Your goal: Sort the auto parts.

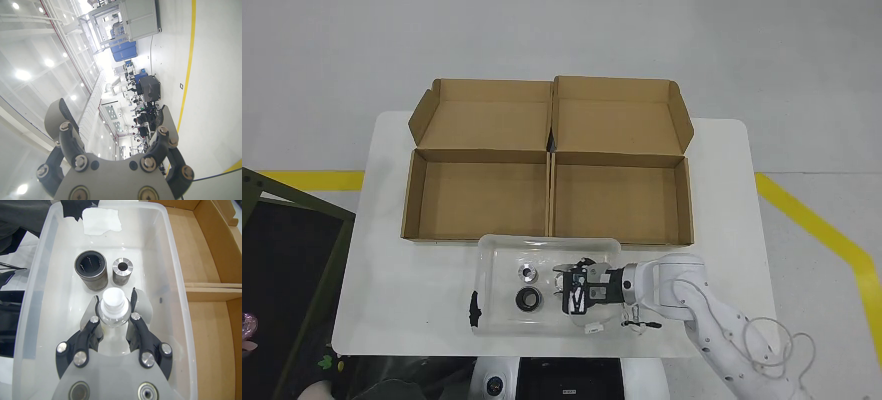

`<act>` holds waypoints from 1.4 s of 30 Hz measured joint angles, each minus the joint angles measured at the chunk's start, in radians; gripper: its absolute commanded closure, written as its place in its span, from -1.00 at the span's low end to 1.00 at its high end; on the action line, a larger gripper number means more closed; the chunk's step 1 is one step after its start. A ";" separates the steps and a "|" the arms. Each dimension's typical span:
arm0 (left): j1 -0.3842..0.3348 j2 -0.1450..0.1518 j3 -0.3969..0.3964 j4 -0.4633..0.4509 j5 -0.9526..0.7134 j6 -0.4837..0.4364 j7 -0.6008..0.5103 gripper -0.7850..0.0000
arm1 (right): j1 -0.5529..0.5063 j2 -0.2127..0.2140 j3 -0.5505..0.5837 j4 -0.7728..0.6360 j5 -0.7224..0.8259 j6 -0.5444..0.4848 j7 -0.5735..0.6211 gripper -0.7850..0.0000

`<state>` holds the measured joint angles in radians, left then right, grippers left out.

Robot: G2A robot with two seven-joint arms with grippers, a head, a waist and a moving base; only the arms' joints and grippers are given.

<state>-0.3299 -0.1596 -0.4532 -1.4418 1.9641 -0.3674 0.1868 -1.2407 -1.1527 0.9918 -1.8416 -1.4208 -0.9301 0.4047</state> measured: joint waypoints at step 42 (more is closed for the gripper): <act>0.000 0.000 0.000 0.000 0.000 0.000 0.000 -1.00 | 0.074 0.033 0.142 -0.141 0.146 -0.009 -0.297 1.00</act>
<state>-0.3299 -0.1596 -0.4532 -1.4418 1.9641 -0.3674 0.1868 -1.1672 -1.1200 1.1343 -1.9825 -1.2751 -0.9387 0.1082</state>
